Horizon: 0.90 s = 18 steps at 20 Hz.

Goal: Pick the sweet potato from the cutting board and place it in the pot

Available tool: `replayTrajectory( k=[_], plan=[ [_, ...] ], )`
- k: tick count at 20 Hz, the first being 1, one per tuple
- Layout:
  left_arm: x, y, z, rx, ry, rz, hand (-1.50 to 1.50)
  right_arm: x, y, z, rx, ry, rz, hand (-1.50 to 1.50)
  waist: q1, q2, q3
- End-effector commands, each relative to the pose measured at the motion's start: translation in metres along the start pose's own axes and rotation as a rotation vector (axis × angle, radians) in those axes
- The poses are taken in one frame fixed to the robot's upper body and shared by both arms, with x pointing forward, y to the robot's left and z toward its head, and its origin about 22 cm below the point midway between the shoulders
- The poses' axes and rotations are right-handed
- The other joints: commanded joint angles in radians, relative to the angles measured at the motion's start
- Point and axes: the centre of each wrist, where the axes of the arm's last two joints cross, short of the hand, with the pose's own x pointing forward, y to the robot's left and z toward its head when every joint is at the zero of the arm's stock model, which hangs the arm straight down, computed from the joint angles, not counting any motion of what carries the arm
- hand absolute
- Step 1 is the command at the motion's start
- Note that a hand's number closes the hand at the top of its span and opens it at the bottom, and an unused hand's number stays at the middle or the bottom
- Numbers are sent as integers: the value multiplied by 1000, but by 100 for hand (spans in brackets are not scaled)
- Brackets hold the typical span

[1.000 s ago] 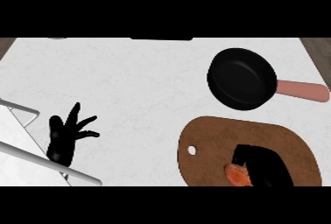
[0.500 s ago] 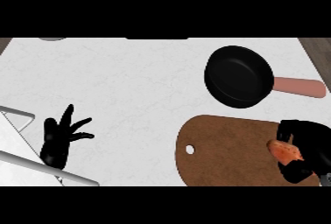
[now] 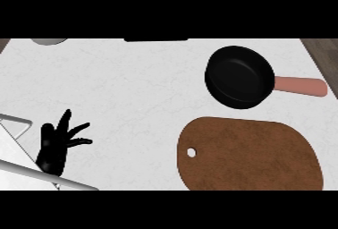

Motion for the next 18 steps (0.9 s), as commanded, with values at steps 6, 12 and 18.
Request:
replayTrajectory(
  k=[6,12,18],
  plan=[
    [22,41,-14,98,-2,-176,0,-26,-95,-12,-357,-282,-298,150,9,-9,29],
    [30,43,-21,74,13,-184,0,-29,-144,-9,-352,-354,-319,150,31,-4,24],
    [45,33,-26,40,-29,-212,0,-3,-171,-18,-244,-333,-324,150,78,7,22]
  ],
)
